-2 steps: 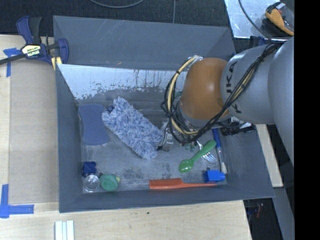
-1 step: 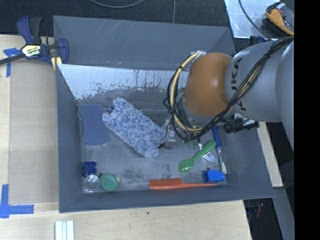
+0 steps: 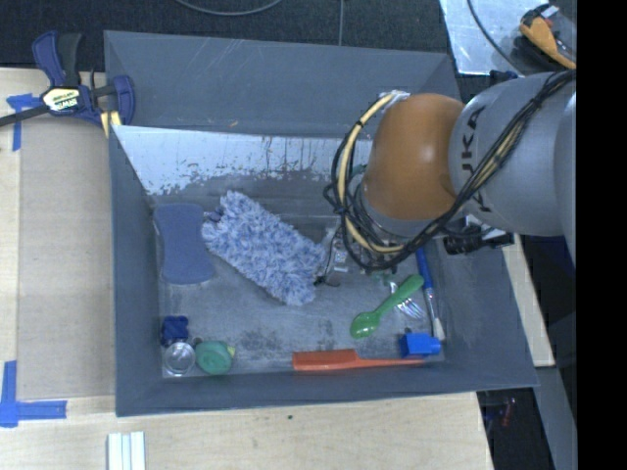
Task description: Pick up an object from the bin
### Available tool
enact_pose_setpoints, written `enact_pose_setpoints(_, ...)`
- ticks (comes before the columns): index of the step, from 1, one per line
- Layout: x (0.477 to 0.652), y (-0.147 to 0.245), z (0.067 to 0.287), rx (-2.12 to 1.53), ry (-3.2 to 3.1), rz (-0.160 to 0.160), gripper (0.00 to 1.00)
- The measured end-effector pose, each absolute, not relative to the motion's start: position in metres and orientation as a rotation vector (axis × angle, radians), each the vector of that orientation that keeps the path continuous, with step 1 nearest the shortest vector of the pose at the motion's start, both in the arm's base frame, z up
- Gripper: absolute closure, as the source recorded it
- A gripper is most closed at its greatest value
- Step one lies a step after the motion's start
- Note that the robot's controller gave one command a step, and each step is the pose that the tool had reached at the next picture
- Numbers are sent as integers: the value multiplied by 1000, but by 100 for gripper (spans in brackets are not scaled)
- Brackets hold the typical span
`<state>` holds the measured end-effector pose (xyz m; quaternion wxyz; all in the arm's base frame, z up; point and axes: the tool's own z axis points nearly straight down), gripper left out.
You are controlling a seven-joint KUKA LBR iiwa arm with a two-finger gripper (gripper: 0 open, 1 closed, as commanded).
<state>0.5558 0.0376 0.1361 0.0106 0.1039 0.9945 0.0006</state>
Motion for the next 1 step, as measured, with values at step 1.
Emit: enact_pose_setpoints(1,556,37,160,324,3104,2,100)
